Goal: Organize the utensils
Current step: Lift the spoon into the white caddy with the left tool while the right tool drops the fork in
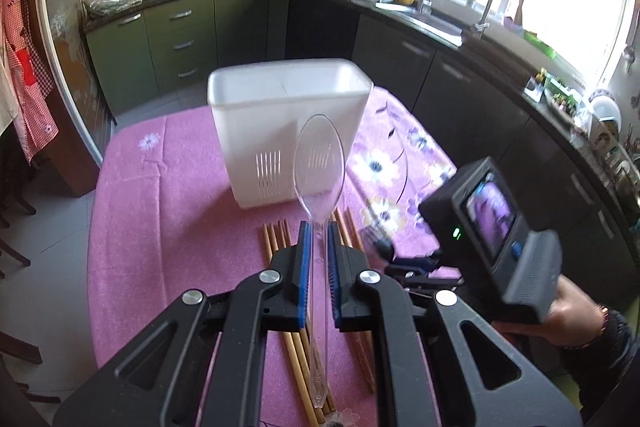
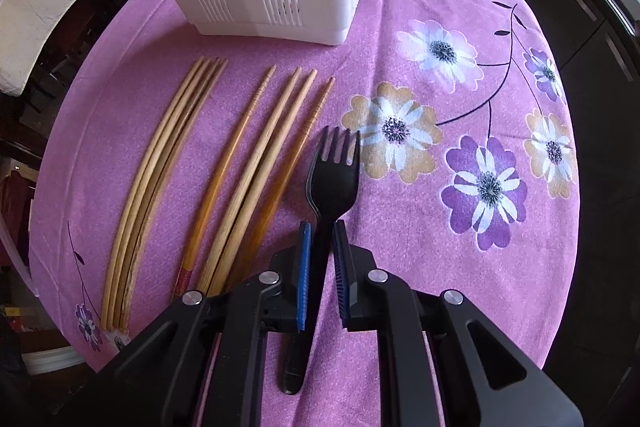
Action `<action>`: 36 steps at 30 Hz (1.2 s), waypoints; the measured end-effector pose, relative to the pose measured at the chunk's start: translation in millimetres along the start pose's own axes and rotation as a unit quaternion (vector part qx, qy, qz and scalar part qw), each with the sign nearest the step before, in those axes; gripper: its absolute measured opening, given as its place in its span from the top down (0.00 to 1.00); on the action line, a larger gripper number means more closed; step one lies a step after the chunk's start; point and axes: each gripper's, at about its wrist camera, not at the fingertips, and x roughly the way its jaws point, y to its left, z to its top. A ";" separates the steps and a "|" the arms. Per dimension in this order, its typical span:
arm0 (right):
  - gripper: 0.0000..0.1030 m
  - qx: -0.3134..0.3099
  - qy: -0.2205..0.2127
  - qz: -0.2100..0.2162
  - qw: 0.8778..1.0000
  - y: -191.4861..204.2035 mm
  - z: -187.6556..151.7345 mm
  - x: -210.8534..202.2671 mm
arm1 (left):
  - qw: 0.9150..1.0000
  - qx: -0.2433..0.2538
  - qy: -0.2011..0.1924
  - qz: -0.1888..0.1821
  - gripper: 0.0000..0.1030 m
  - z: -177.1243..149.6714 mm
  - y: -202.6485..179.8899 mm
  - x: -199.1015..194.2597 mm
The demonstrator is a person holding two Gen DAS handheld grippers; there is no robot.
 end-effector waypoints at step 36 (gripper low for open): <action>0.90 0.021 -0.254 0.159 0.954 -49.5 9.3 -152.9 | 0.976 -0.034 -0.212 0.046 0.84 103.2 42.0 68.5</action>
